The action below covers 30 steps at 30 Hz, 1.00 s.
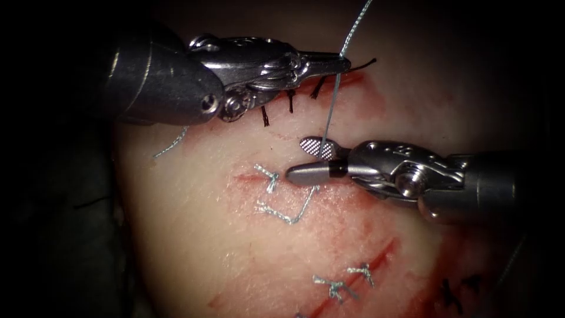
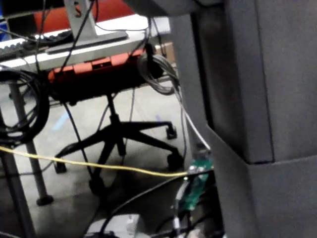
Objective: Wound Closure
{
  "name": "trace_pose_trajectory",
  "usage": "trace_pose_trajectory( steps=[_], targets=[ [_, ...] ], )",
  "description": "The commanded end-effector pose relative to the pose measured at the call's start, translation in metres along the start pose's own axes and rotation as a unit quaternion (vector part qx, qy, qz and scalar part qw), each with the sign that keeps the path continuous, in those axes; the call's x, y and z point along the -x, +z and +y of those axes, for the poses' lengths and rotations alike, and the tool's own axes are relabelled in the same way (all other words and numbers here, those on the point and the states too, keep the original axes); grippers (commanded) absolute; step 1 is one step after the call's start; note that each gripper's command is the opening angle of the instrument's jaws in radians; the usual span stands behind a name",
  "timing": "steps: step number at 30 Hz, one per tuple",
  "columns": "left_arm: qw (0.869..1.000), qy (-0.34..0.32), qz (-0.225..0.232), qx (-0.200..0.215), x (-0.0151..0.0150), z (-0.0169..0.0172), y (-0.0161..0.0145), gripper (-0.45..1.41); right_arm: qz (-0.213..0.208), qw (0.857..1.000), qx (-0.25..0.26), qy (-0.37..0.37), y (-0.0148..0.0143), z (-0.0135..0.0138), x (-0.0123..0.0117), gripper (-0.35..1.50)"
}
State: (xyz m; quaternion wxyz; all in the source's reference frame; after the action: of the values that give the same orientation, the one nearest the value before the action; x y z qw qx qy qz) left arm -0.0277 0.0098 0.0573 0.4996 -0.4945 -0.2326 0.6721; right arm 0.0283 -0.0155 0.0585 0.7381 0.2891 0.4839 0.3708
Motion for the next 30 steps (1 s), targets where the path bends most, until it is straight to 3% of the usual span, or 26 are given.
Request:
trace_pose_trajectory(
  steps=[1,30],
  targets=[
    [1.0,0.001,0.0,0.0,0.0002,-0.0002,0.0007,-0.45,0.002,1.0,0.002,0.0,0.0013,0.0002,-0.0004,1.26],
    [1.0,0.002,-0.001,0.002,0.0004,-0.0001,0.0008,-0.45,0.025,1.0,0.01,-0.013,0.004,-0.0008,-0.0009,1.14]
  ],
)
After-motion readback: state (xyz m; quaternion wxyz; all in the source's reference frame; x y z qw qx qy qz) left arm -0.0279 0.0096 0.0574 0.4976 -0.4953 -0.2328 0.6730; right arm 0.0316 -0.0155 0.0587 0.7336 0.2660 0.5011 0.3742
